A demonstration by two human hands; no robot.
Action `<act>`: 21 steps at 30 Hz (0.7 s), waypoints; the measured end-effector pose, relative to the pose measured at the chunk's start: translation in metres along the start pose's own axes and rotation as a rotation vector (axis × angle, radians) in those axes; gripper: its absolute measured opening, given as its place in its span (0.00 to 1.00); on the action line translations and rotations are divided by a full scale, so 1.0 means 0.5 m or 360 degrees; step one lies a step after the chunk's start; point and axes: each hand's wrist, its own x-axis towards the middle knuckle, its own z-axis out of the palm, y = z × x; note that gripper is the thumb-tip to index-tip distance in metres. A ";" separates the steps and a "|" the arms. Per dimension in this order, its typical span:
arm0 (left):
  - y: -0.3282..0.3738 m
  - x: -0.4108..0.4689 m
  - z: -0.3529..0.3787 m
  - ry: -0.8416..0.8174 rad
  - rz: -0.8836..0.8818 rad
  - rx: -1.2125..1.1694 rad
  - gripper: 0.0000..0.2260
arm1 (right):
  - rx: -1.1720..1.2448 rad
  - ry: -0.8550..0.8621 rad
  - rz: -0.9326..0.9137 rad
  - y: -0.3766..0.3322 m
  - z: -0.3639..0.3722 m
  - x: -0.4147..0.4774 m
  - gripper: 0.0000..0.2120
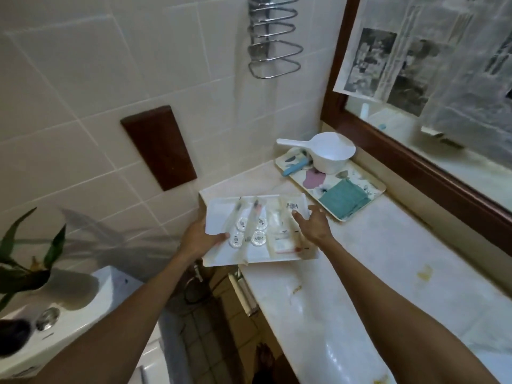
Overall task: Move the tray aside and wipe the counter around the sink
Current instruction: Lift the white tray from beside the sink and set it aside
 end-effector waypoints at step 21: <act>-0.087 0.183 -0.011 -0.0128 -0.0210 -0.0108 0.53 | -0.0175 -0.0428 -0.0100 -0.051 0.087 0.233 0.51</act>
